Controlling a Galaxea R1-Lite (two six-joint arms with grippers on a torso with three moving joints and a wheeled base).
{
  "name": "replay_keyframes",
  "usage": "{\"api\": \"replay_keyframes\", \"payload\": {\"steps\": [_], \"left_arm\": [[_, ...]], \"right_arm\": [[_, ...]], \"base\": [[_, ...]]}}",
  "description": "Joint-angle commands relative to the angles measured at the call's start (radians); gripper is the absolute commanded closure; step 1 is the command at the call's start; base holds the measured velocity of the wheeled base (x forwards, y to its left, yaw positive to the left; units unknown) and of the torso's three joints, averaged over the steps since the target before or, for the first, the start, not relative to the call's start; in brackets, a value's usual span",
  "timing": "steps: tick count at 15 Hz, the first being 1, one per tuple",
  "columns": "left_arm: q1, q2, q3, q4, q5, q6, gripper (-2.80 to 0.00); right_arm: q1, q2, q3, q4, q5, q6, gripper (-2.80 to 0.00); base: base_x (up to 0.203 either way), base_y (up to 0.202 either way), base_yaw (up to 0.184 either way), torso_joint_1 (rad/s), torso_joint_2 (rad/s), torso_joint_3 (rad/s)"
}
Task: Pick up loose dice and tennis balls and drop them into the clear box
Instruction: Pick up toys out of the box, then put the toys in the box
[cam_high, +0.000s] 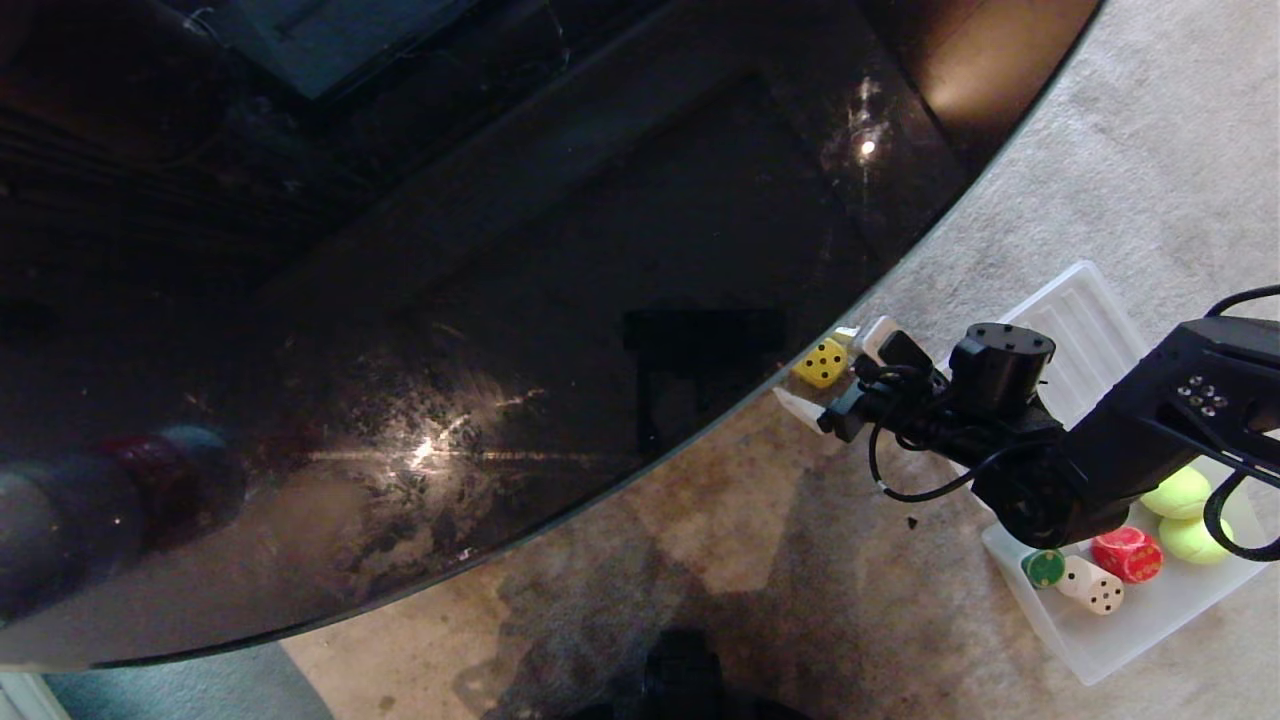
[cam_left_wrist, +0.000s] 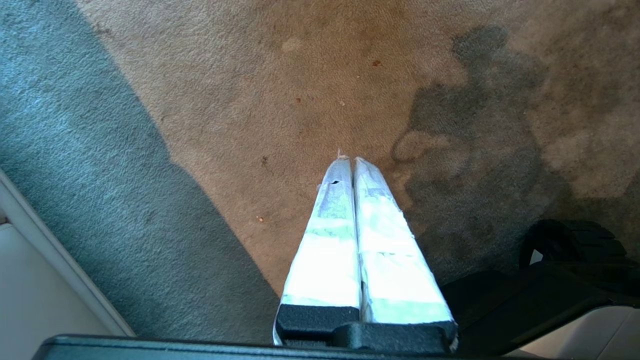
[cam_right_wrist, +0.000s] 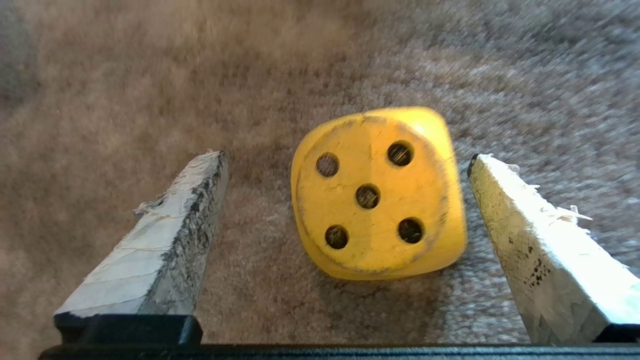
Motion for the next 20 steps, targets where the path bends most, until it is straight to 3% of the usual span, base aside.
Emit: {"api": "replay_keyframes", "payload": {"steps": [1, 3, 4, 9, 13, 15, 17, 20], "left_arm": [[0.0, 0.0, 0.0, 0.0, 0.001, 0.0, 0.0], [0.0, 0.0, 0.0, 0.0, 0.001, 0.0, 0.0], [0.0, 0.0, 0.0, 0.0, 0.001, 0.0, 0.0], [0.0, 0.0, 0.0, 0.0, 0.001, 0.0, 0.0], [0.0, 0.0, 0.0, 0.0, 0.001, 0.0, 0.0], [0.0, 0.0, 0.001, 0.0, 0.001, 0.0, 0.0], [0.0, 0.0, 0.0, 0.0, 0.001, 0.0, 0.0], [0.0, 0.0, 0.0, 0.0, 0.001, 0.0, 0.0]], "right_arm": [[0.0, 0.019, -0.009, -0.008, 0.001, -0.006, -2.8], [-0.001, 0.022, -0.014, -0.008, 0.0, -0.013, -2.8], [-0.003, 0.022, -0.017, -0.008, -0.001, -0.014, 0.0], [-0.012, 0.006, -0.002, 0.005, -0.025, -0.033, 0.0], [-0.02, -0.114, 0.099, 0.03, -0.098, 0.022, 0.0], [-0.041, -0.244, 0.159, 0.092, -0.179, 0.088, 0.0], [-0.076, -0.382, 0.203, 0.195, -0.255, 0.204, 0.0], [-0.164, -0.578, 0.253, 0.465, -0.301, 0.383, 0.0]], "base": [[0.0, 0.0, 0.0, 0.0, 0.0, 0.0], [0.0, 0.0, 0.0, 0.0, 0.0, 0.0], [0.0, 0.0, 0.0, 0.0, 0.0, 0.0], [0.0, 0.0, 0.0, 0.0, 0.0, 0.0], [0.0, 0.0, 0.0, 0.0, 0.0, 0.0], [0.0, 0.0, 0.0, 0.0, 0.0, 0.0], [0.0, 0.0, 0.0, 0.0, 0.0, 0.0], [0.0, 0.0, 0.0, 0.0, 0.0, 0.0]]}}
